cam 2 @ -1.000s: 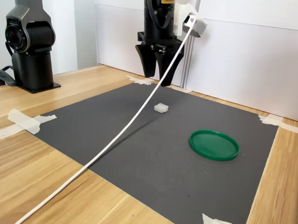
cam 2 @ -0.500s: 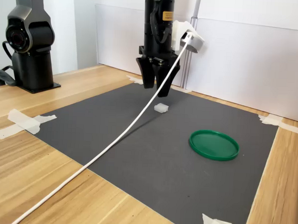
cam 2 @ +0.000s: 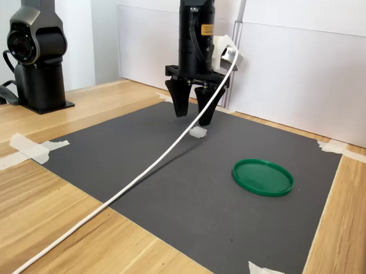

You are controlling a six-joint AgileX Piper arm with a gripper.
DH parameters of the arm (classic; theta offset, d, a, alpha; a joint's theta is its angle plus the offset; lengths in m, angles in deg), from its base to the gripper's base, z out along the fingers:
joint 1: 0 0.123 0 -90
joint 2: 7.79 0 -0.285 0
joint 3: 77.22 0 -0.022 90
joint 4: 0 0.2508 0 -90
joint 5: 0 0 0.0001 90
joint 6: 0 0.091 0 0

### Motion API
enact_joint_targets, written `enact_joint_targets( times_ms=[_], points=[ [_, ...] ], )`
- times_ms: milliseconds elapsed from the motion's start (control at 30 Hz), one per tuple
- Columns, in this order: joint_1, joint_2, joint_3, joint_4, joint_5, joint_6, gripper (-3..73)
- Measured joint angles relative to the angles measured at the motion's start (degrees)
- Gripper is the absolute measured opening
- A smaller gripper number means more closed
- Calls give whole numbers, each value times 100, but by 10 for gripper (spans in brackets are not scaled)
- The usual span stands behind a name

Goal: Grasp a white terminal and put it in the green lid.

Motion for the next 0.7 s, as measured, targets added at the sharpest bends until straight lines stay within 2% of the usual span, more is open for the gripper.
enact_joint_targets(
  times_ms=[200,400,700],
  points=[
    [-184,125,-260,45,133,-378,675],
    [-184,138,-260,323,330,-622,674],
    [-184,149,-164,323,73,-563,674]
  ],
)
